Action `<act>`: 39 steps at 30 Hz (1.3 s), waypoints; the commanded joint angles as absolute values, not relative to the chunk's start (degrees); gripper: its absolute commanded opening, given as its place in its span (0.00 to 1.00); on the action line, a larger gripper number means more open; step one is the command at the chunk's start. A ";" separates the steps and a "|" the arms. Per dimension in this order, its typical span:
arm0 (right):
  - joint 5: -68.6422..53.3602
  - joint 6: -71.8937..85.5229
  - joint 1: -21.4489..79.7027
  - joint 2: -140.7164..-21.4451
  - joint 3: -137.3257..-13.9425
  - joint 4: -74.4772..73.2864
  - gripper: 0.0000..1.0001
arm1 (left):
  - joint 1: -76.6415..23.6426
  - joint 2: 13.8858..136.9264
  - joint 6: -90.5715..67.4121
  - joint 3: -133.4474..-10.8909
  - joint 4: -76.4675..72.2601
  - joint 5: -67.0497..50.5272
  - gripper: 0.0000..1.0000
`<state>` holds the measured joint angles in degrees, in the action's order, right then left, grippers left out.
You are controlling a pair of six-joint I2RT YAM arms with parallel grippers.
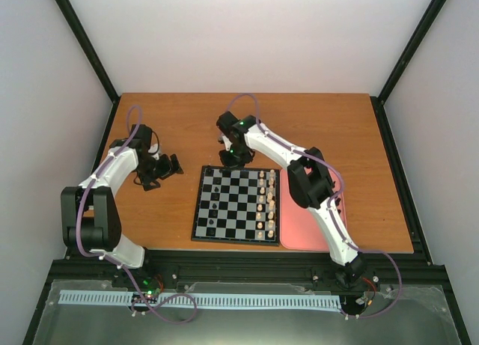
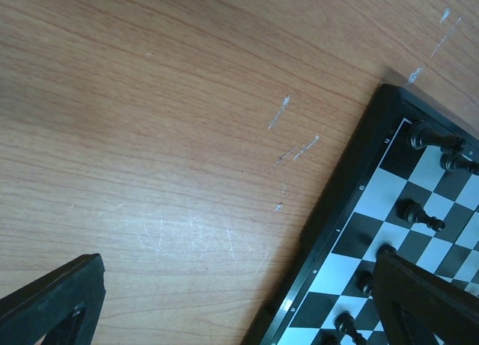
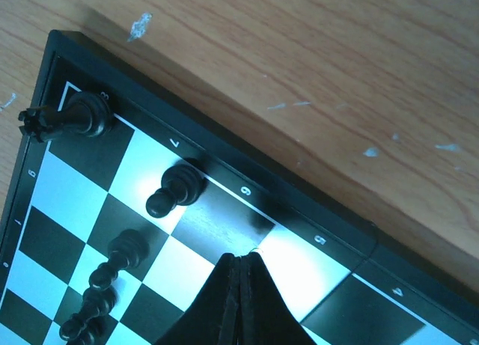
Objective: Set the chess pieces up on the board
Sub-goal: Adjust the chess piece on the chessboard.
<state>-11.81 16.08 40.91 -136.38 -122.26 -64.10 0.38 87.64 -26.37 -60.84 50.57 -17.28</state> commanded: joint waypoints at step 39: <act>-18.09 15.82 41.54 -143.27 -129.25 -60.36 0.03 | 0.88 87.15 -25.75 -62.31 50.75 -16.31 1.00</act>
<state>-18.04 15.88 41.08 -142.04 -127.90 -59.72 0.38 87.92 -26.35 -61.28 50.63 -16.49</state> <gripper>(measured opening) 0.031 0.999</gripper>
